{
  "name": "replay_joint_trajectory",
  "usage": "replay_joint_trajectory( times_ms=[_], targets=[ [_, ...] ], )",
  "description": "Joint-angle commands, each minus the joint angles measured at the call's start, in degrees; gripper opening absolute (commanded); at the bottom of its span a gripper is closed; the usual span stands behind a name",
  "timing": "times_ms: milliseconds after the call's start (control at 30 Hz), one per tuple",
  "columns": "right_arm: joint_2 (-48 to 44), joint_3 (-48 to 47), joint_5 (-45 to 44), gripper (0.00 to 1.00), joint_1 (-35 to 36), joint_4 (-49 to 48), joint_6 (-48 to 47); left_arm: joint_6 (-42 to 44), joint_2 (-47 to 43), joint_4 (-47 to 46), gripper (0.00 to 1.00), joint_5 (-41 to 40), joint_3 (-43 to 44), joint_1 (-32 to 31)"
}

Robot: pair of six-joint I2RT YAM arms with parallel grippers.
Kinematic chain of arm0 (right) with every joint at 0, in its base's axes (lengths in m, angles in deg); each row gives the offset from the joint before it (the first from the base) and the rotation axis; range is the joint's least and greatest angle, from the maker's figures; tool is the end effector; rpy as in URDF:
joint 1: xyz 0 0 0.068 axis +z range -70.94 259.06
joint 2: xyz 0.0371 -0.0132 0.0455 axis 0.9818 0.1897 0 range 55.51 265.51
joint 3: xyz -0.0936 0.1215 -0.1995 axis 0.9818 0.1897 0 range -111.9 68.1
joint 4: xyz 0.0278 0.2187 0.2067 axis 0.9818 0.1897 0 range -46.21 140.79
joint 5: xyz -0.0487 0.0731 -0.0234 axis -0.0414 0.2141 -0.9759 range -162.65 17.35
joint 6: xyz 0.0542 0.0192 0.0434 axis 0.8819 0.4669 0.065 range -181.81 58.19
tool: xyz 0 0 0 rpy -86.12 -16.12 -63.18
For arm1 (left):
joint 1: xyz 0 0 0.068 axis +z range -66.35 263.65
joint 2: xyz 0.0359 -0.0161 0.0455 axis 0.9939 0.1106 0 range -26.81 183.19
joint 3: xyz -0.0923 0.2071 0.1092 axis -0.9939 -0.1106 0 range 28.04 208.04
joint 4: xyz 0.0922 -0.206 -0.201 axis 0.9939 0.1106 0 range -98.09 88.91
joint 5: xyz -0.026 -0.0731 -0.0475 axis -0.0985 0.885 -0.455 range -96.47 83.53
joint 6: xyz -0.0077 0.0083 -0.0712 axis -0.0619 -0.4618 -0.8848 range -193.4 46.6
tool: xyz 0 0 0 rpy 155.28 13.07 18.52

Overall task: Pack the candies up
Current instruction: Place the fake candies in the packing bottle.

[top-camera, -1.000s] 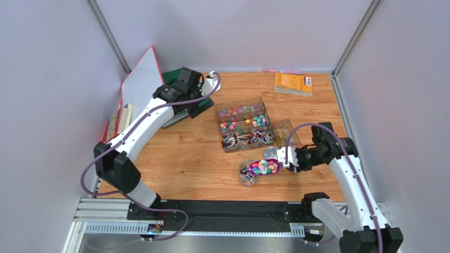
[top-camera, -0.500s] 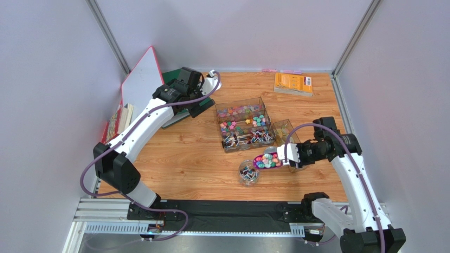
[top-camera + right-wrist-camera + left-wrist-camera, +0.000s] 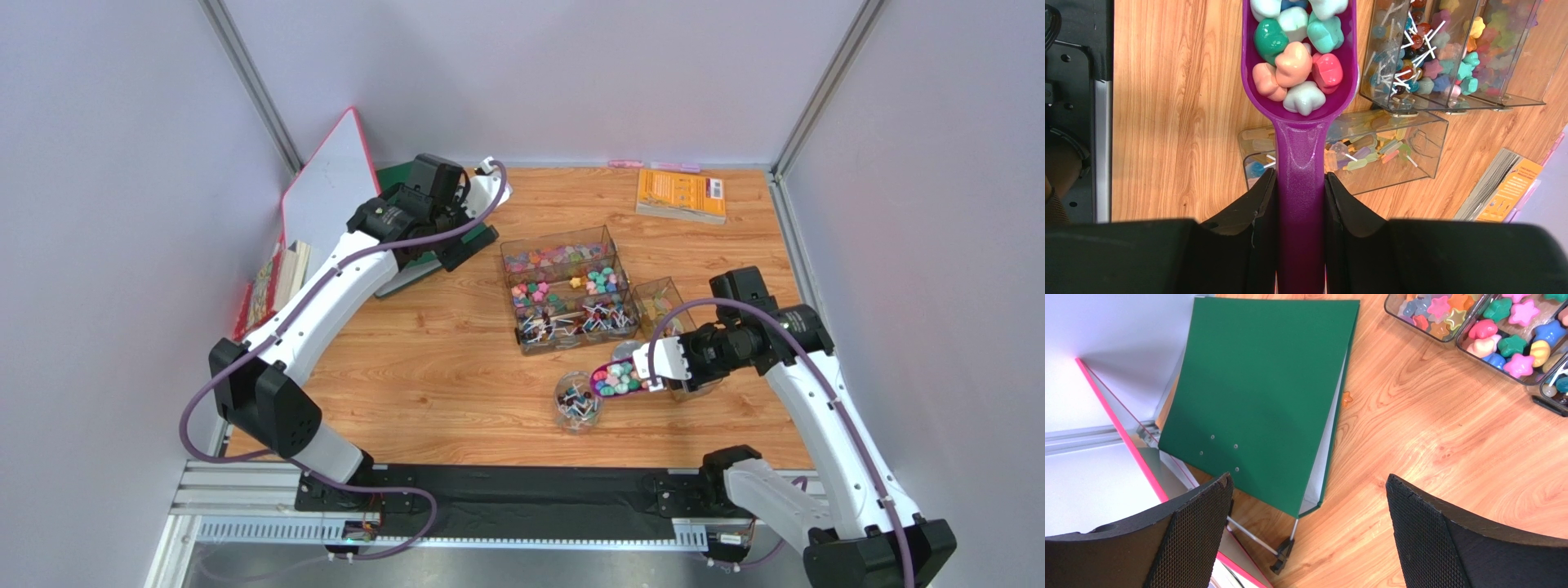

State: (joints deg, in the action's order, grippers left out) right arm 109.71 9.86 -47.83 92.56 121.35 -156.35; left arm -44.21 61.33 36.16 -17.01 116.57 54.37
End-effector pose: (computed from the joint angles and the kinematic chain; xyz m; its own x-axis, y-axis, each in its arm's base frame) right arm 0.1866 0.0704 0.2672 0.4005 -0.8344 -0.3787 -0.9035 -0.2908 -0.3148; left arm 0.3503 -0.1839 0.3255 -0.3492 0.7455 -0.5678 0.6140 0.6397 0.4623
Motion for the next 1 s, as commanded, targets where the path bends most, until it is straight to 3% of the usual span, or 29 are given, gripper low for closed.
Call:
replay_joint_trajectory(
  times_ms=[0, 333, 967],
  targets=[
    [0.2, -2.8, -4.1, 0.00, 2.5, 8.8, 2.0, -1.9, -3.0, -1.1, 1.00, 0.6, 1.7, -0.3],
    [1.5, -3.7, -9.6, 0.00, 10.1, 7.3, 8.3, -3.4, -3.4, -1.4, 1.00, 0.6, 0.3, -0.3],
    [4.2, -7.1, -17.2, 0.00, 14.4, 7.5, 10.7, -4.2, -4.1, -1.6, 1.00, 0.0, 3.0, -0.3]
  ],
)
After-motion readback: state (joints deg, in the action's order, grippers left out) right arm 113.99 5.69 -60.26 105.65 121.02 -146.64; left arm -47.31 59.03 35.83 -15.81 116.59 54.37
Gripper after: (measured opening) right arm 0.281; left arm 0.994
